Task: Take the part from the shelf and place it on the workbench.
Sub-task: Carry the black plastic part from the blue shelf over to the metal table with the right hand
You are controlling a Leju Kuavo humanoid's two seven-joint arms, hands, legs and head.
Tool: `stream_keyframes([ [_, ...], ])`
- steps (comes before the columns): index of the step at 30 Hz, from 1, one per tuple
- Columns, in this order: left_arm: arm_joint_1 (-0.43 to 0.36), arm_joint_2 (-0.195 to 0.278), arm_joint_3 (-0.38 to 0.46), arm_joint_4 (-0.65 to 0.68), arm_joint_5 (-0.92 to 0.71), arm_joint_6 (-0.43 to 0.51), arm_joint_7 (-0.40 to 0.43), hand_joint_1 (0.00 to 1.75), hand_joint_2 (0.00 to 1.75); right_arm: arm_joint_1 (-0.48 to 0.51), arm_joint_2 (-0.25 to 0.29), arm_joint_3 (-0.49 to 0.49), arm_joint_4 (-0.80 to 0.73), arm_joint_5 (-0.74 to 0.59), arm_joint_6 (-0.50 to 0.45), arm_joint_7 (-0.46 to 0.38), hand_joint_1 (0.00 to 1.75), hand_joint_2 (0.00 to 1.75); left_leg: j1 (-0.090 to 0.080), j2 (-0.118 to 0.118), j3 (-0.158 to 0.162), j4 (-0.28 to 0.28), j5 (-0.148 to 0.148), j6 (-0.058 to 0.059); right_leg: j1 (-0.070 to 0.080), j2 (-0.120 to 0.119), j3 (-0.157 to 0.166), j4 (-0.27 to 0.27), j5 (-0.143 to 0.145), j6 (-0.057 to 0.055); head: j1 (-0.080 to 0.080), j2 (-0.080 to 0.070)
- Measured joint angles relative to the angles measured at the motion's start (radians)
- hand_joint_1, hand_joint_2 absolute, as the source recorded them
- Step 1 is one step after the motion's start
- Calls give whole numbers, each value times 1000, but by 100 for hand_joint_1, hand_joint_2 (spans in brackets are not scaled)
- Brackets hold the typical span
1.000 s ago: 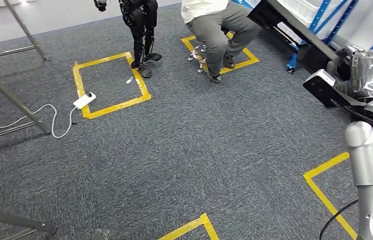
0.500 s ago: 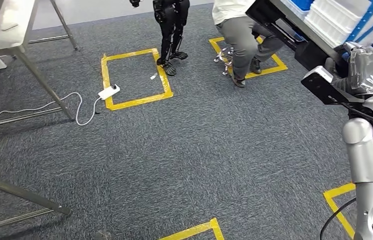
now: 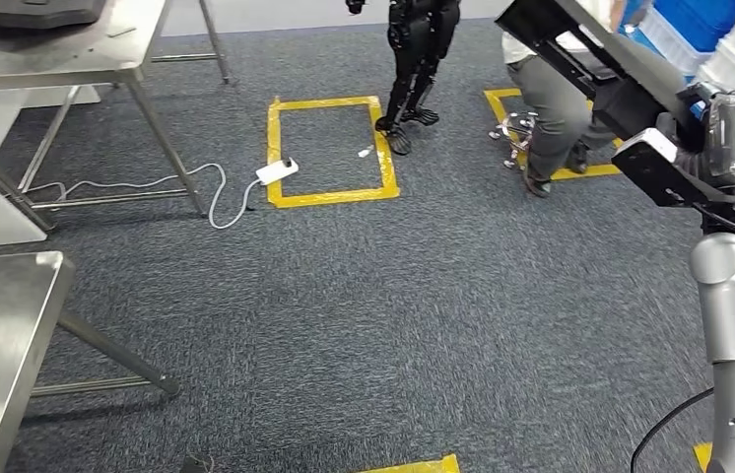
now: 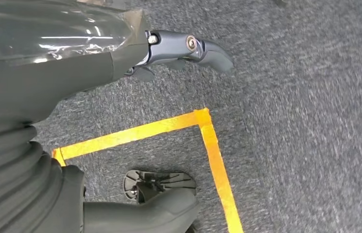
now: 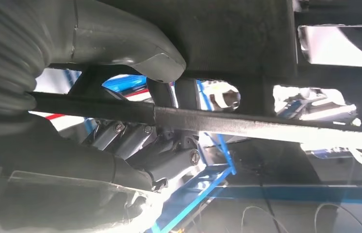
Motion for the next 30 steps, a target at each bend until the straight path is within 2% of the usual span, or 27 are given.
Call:
stream_keyframes([
  [1,1,0,1,0,-1,2,0,0,175,-1,-1,-3,-1,-5,0,0,175,175,-2,-9,-2,1,-1,-4,0,7,11,-21,7,-7,0,0],
  [3,6,2,3,0,-2,9,1,0,175,-2,-4,-7,-4,-14,6,-1,175,175,-2,-23,-6,-1,0,-12,3,-7,15,-25,8,-26,-1,0],
  [4,9,3,4,0,-2,13,0,0,175,-4,-4,-8,-6,-19,12,-1,175,175,-2,-16,-9,2,-3,-16,1,-14,17,-26,9,-33,-1,0],
  [6,11,6,6,0,-1,20,-1,0,175,-15,-4,-10,-10,-25,24,-2,175,175,-3,30,-31,50,-34,-26,-1,-29,22,-30,9,-49,-5,0],
  [7,12,7,6,0,-1,21,-1,0,175,-23,-4,-11,-11,-26,31,-2,175,175,-2,58,-55,102,-62,-31,2,-37,24,-31,8,-56,-6,0],
  [8,12,7,6,0,-1,22,2,0,175,-32,-4,-11,-11,-27,37,-2,175,175,0,76,-88,166,-92,-34,5,-45,25,-31,6,-62,-8,0],
  [9,13,7,6,0,-3,22,9,0,175,-41,-2,-11,-10,-28,44,-2,175,175,2,83,-120,225,-114,-36,8,-55,26,-31,4,-66,-8,0],
  [10,14,7,7,1,-8,22,20,0,175,-50,2,-10,-7,-29,50,-2,175,175,3,86,-142,263,-123,-37,10,-64,27,-31,2,-68,-8,0],
  [11,16,7,6,3,-20,23,43,0,175,-60,6,-8,-3,-29,54,-2,175,175,4,88,-146,266,-113,-36,12,-73,29,-31,1,-69,-8,0],
  [12,18,7,5,4,-38,25,80,0,175,-71,13,-5,3,-29,57,-2,175,175,4,92,-130,232,-88,-34,14,-82,31,-31,0,-71,-8,0],
  [13,20,7,1,6,-61,24,130,0,175,-83,19,0,9,-28,58,-3,175,175,2,102,-97,169,-55,-29,15,-90,33,-31,-2,-71,-8,0],
  [14,21,7,-5,8,-87,20,192,0,175,-97,27,4,16,-27,58,-3,175,175,-2,126,-62,101,-29,-23,18,-97,35,-30,-4,-70,-8,0],
  [15,22,7,-14,10,-113,9,261,0,175,-112,34,10,24,-25,56,-4,175,175,-8,144,-34,47,-11,-16,21,-104,36,-30,-6,-68,-7,0],
  [16,24,7,-24,12,-135,-5,325,0,175,-126,42,16,33,-22,54,-4,175,175,-13,157,-18,15,-4,-11,25,-112,37,-30,-9,-65,-8,0],
  [17,26,7,-33,14,-151,-19,382,0,175,-135,51,23,41,-21,50,-5,175,175,-18,161,-13,3,-5,-7,27,-119,39,-31,-11,-61,-7,0],
  [19,33,3,-47,17,-166,-33,461,0,175,-142,64,34,53,-19,43,-6,175,175,-15,138,-8,-5,0,1,30,-132,42,-31,-16,-53,-8,0],
  [21,39,-1,-54,18,-167,-36,501,0,175,-141,68,40,57,-21,35,-8,175,175,-8,116,2,-17,8,12,29,-107,31,3,-38,-49,-7,0],
  [23,41,-3,-56,19,-162,-40,528,0,175,-137,65,43,60,-24,31,-9,175,175,-5,92,7,-22,12,19,23,-65,-22,113,-83,-54,-5,0],
  [25,42,-3,-56,22,-156,-50,556,0,175,-130,62,45,63,-26,30,-9,175,175,-3,66,7,-21,12,19,18,-50,-86,228,-117,-52,-4,0],
  [26,43,-3,-55,23,-155,-55,571,0,175,-126,62,46,65,-26,30,-9,175,175,-2,53,7,-21,12,19,16,-48,-99,243,-114,-46,-4,0],
  [27,45,-3,-55,24,-155,-60,587,0,175,-124,62,47,66,-26,30,-9,175,175,-1,40,8,-19,12,18,13,-46,-92,217,-95,-36,-4,0],
  [29,48,-3,-55,24,-155,-66,617,0,175,-123,61,48,67,-27,31,-9,175,175,3,17,7,-13,8,11,2,-27,-36,87,-37,-12,-4,0],
  [30,49,-2,-55,24,-155,-68,630,0,175,-124,61,49,68,-28,31,-9,175,175,4,5,4,-7,4,5,-1,-14,-7,28,-15,-7,-3,0],
])
